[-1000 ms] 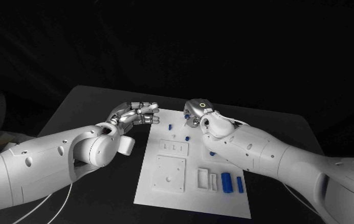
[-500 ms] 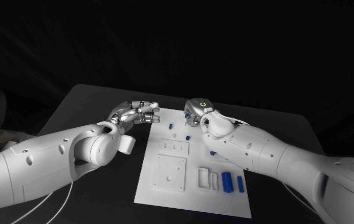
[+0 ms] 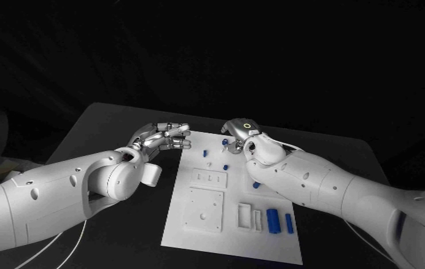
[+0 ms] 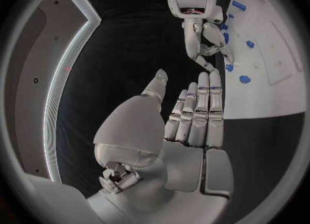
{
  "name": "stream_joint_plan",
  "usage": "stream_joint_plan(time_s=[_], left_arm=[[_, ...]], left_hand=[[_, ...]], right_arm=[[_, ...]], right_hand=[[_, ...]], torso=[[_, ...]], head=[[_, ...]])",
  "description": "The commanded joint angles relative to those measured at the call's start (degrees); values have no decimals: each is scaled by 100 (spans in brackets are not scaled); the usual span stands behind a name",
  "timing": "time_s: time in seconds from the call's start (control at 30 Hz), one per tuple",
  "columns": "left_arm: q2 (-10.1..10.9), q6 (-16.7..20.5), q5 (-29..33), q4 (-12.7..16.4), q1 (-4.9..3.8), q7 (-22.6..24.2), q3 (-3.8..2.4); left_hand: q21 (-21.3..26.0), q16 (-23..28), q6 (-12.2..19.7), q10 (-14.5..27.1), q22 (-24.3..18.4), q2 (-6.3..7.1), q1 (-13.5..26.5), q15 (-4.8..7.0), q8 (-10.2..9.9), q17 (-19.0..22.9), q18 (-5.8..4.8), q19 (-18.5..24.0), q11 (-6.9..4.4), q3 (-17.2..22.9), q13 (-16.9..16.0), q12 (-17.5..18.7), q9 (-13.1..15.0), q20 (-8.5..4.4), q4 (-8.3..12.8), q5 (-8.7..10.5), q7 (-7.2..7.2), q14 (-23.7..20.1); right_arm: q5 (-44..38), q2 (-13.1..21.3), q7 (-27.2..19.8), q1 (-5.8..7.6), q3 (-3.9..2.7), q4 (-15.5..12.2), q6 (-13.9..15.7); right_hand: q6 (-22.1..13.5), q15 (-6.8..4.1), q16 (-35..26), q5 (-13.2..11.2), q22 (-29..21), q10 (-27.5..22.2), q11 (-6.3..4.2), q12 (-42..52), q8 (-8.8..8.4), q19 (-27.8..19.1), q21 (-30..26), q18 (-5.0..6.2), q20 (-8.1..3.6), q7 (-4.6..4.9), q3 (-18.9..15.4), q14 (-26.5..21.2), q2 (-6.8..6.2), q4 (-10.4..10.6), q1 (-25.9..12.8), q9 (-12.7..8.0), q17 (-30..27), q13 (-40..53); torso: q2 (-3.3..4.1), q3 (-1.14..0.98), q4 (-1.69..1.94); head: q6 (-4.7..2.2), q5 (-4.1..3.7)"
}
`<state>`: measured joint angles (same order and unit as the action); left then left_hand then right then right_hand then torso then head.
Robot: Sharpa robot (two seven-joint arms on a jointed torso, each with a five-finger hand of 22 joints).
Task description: Assemble the parts on the task board
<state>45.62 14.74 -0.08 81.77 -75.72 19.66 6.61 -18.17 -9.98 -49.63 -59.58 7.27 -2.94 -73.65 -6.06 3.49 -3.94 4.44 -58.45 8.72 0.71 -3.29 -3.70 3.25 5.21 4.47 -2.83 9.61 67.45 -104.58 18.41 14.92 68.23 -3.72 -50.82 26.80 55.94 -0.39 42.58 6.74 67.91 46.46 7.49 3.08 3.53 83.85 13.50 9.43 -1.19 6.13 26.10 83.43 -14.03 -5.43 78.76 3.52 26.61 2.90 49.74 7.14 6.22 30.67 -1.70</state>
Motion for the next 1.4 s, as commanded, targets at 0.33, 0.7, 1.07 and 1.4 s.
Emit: stream_joint_plan(time_s=[0.33, 0.7, 1.07, 1.4], left_arm=[[38, -60, 96, -36, -21, 62, -3], [21, -74, 107, -124, -17, 72, -1], [-10, -111, 81, -149, -9, 62, -1], [-12, -128, 64, -124, -2, 54, -1]], left_hand=[[-24, -9, -49, 42, -18, -17, 15, -20, -3, 8, 26, 22, -1, -2, -6, 25, 10, 5, 40, -14, 2, -36], [-27, -10, -53, 46, -21, -17, 15, -20, -3, 8, 26, 22, 0, 0, -6, 25, 10, 5, 44, -14, 2, -34], [-30, -9, -34, 77, -28, -20, 15, -23, -4, 8, 27, 27, 6, 6, -6, 25, 9, 8, 53, -14, 5, -40], [-33, -12, -33, 79, -28, -24, 23, -23, -4, 7, 28, 25, 7, 6, -6, 25, 9, 8, 51, -15, 7, -36]], right_arm=[[446, 1008, 40, 49, -462, -1028, 119], [900, 1460, -269, 46, -596, -978, -439], [926, 1326, -452, -18, -605, -503, -824], [968, 1189, -472, -129, -593, -246, -935]], right_hand=[[407, -120, 44, -4, 161, 1976, -256, 17, 3, 142, 1, -29, -137, 153, 752, 26, 14, -158, -479, 6, 114, 46], [628, -481, 551, 485, 1021, 3273, -875, 1095, 68, 225, 1766, -559, -542, 2, -905, -40, 343, 9, -456, 39, 841, 1741], [433, -383, 1469, 648, 1337, 2355, -789, 4954, 11, 98, 3582, -521, -415, -31, -1235, -77, 402, -94, -493, 31, 3173, 5756], [381, -381, 1441, 618, 1349, 2372, -772, 4979, 7, 60, 3773, -512, -405, -14, -1250, -17, 407, -110, -500, 28, 3408, 5800]], torso=[[-48, -70, -167], [-60, -148, -257], [-44, -145, -216], [-28, -163, -203]], head=[[-82, 16], [-138, 30], [-127, -55], [-100, -78]])
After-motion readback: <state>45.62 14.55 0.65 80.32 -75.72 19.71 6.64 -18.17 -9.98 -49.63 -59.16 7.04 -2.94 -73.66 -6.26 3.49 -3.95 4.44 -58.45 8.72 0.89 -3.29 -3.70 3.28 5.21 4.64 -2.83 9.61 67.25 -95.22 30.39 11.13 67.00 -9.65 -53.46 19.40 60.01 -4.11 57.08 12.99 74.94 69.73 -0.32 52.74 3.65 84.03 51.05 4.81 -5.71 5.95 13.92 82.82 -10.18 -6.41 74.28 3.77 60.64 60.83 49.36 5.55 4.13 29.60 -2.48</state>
